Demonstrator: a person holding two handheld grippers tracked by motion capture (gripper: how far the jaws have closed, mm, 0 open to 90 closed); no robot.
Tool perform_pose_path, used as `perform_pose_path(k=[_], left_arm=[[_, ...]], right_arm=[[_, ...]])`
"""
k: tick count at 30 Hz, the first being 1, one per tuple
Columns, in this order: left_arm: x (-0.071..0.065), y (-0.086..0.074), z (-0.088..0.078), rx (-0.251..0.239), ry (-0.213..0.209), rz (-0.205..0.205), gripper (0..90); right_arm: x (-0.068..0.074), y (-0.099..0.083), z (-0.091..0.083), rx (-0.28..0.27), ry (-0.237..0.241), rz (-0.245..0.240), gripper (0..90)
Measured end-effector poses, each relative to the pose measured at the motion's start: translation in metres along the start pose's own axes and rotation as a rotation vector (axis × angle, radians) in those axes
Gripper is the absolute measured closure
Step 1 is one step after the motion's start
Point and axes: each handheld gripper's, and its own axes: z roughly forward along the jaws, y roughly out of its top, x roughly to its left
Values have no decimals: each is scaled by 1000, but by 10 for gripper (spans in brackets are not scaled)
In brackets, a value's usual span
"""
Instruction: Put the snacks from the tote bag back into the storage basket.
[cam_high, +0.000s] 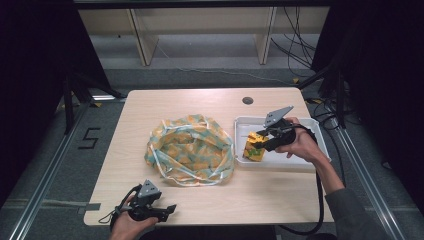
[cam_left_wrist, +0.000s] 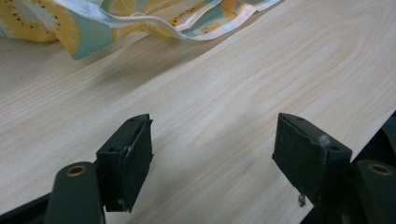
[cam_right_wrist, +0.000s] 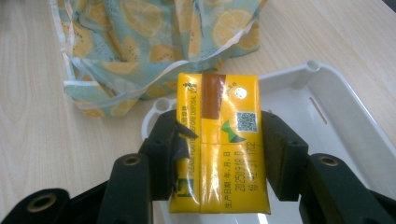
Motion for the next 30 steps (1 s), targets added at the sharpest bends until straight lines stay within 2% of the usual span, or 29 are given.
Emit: perform_pose_path(k=[2,4,6,7,10,14,16,17,21,24,26,27,28,29,30], left_arm=[[1,0,0,2,2,17,277],[0,0,0,3,2,14,277],[0,0,0,7,11,14,277],[0,0,0,2,-1,-1,277],[0,0,0,4,0,3,277],[0,0,0,3,-1,2,277],[0,0,0,3,0,2,277],[0,0,0,2,0,1,277],[-1,0,0,3,0,0,277],[-1,0,0,6,-1,4,277],[-1,0,0,6,-1,4,277],[-1,0,0,6,-1,4,277],[-1,0,0,6,-1,4,277],[-1,0,0,3,0,6,277],[0,0,-1,14,-2,14,277]], right_arm=[[0,-1,1,4,0,14,533],[1,-2,3,8,-4,10,532],[1,-3,4,12,11,-5,532],[1,-4,6,13,2,-1,532],[1,-4,6,7,15,-5,531],[1,-5,6,3,24,-29,531],[0,-4,7,-7,38,-59,530],[1,-5,7,-1,37,-44,530],[1,-4,8,-10,59,-92,528],[1,-5,8,-13,71,-72,520],[-1,-6,7,-35,85,-26,467],[-2,-6,6,-51,70,-18,395],[-1,-6,5,-49,62,19,370],[0,-7,3,-56,59,18,350],[4,-8,-1,-64,21,50,303]])
